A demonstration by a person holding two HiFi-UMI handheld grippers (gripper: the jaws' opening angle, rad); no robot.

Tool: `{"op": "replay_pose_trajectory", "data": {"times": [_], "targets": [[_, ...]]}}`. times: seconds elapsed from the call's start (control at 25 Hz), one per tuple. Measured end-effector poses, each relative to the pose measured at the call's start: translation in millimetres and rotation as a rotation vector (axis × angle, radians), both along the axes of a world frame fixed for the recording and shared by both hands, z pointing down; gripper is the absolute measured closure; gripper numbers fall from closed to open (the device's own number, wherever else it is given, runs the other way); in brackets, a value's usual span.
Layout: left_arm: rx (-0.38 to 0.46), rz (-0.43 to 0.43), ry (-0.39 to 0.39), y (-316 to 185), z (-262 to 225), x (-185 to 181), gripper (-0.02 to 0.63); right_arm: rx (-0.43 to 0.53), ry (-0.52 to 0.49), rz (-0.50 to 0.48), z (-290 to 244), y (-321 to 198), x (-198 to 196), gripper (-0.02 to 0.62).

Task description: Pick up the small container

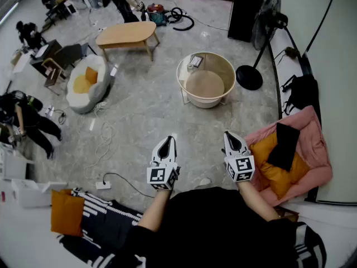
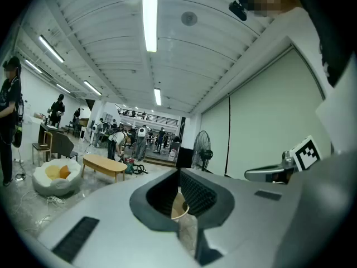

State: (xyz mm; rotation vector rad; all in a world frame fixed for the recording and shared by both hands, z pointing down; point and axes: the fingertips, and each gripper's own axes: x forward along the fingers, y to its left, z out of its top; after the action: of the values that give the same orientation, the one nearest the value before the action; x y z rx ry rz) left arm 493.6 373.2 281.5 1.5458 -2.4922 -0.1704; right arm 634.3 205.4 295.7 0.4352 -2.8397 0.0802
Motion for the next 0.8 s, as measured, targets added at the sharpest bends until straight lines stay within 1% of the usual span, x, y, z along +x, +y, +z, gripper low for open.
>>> {"op": "replay_pose_trajectory", "data": {"times": [0.24,0.44,0.56,0.68,0.8], "targets": [[-0.011,-0.003,-0.008,-3.9,7.9,15.3,0.574,0.019,-0.007,-0.007,5.8,-0.3,5.4,0.574],[-0.032,-0.049,-0.012,3.8,14.0,17.9,0.574,0.004,-0.018,-0.07,12.5,9.6,-0.8,0.574],[-0.055,-0.061,0.01,9.0,27.6,18.7,0.574,-0.01,-0.005,-0.098,24.7,16.4,-7.2,0.574],[-0.068,-0.07,0.021,12.8,38.8,11.3,0.574,-0.031,0.012,-0.108,38.2,19.1,-18.7,0.574],[-0.063,-0.063,0.033,11.4,48.4,-10.7,0.574,-0.027,0.019,-0.123,45.4,20.0,-44.7,0.574]]}}
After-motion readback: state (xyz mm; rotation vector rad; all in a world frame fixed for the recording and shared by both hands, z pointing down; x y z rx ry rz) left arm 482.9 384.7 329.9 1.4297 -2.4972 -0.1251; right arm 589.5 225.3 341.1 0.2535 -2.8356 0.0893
